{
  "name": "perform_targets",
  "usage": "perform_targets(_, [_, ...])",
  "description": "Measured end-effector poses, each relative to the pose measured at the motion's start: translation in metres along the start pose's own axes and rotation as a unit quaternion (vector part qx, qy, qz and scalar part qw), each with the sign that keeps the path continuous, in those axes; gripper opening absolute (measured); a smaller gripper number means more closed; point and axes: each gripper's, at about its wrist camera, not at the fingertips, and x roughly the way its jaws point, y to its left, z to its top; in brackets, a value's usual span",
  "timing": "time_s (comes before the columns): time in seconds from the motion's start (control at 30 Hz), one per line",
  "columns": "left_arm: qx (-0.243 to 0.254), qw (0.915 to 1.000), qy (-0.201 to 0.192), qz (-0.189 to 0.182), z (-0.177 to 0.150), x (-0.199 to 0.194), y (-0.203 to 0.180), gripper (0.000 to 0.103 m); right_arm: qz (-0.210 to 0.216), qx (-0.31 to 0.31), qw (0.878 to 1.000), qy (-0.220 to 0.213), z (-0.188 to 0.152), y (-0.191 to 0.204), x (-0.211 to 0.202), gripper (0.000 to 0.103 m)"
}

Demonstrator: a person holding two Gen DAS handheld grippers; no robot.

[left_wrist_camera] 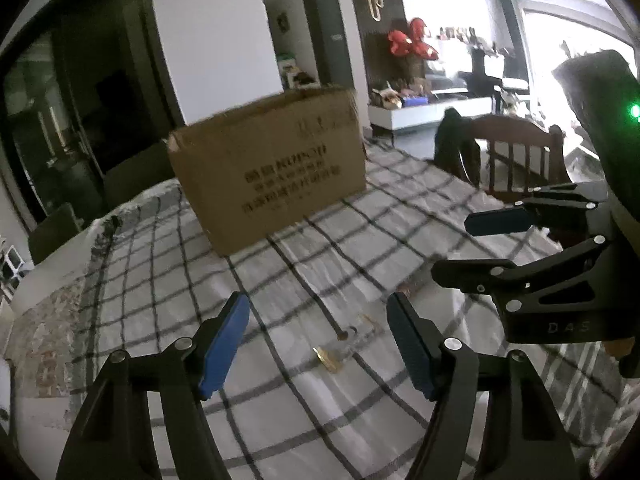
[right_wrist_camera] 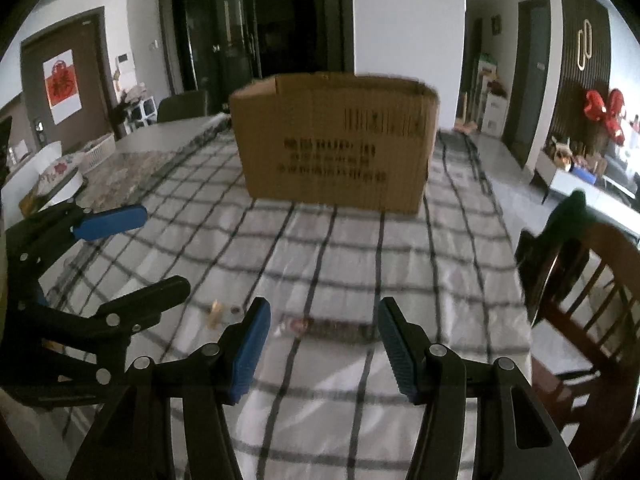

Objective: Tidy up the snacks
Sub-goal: 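Withdraw both grippers from the box toward the last snacks, then grasp the small gold candy with left gripper while right gripper grasps the LYFEN stick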

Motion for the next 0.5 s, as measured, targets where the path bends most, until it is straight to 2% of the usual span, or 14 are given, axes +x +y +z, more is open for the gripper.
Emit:
perform_targets(0.23, [0.028, 0.9983, 0.042, -0.031, -0.017, 0.030, -0.008, 0.059, -0.005, -0.015, 1.000, 0.025, -0.015, 0.008, 0.010, 0.057])
perform_targets(0.5, [0.047, 0.9964, 0.057, -0.042, -0.020, 0.051, -0.010, 0.046, 0.003, -0.010, 0.999, 0.050, -0.023, 0.010, 0.025, 0.057])
